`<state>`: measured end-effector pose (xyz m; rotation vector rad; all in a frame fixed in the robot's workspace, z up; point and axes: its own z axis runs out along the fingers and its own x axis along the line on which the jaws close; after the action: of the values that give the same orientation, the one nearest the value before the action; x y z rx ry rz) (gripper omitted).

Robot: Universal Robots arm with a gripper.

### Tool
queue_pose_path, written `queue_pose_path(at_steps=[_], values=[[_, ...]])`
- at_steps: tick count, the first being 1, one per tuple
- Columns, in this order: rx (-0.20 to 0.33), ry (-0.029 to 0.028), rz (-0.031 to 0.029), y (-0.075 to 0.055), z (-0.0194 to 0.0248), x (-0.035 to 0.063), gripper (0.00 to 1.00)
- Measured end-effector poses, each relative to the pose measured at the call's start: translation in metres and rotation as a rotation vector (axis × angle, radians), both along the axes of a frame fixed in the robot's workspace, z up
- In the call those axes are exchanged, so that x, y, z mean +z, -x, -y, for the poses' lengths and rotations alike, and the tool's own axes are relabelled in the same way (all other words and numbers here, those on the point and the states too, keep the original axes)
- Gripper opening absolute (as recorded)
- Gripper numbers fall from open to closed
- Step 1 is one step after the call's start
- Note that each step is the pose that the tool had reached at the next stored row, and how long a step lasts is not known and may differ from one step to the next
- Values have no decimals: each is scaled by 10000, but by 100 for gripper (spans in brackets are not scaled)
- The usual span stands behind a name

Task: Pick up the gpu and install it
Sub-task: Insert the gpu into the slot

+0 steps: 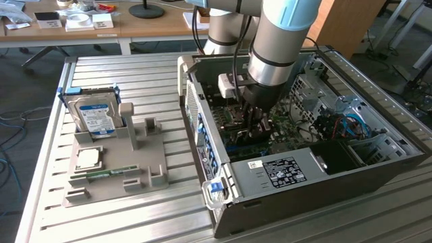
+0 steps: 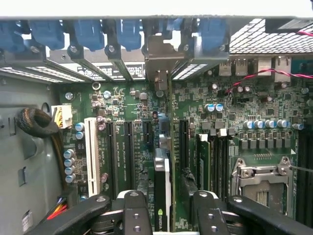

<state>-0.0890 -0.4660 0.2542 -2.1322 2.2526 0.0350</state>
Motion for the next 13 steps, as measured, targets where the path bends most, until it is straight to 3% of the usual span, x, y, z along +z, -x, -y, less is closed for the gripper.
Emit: queue_pose_path(at_steps=[13], values=[[0, -1, 0, 0, -5, 1, 40]])
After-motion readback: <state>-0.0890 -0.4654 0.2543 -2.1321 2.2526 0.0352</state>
